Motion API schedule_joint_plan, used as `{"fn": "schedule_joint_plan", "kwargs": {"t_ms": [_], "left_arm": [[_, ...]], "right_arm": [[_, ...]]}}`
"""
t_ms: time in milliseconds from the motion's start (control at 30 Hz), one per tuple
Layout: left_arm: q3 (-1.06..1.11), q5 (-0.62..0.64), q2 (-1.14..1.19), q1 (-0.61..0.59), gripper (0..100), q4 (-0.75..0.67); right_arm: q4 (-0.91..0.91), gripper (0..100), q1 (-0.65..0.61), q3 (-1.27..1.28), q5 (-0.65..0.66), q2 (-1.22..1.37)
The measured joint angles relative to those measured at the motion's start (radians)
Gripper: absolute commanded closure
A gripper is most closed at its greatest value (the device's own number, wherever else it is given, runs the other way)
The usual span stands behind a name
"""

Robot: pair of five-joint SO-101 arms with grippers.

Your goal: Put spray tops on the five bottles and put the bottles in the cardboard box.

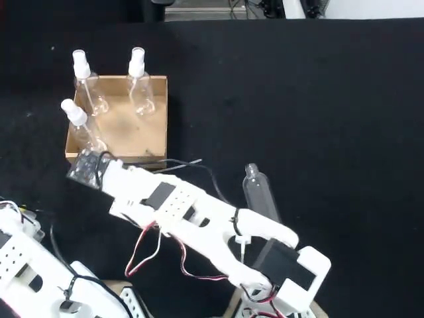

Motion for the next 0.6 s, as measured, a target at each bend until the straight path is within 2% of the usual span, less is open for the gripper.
{"fn": "schedule_joint_plan", "kwargs": {"t_ms": [300,500,600], "left_arm": [[0.0,0.0,0.0,0.0,97,0.0],[0.0,0.0,0.0,0.0,97,0.0],[0.0,0.0,0.0,0.0,97,0.0]], "right_arm": [[-0.129,78.9,0.003,0.0,0.018,0.114],[-0.132,78.9,0.003,0.0,0.021,0.124],[-0.075,78.9,0.003,-0.002,0.023,0.12]]}}
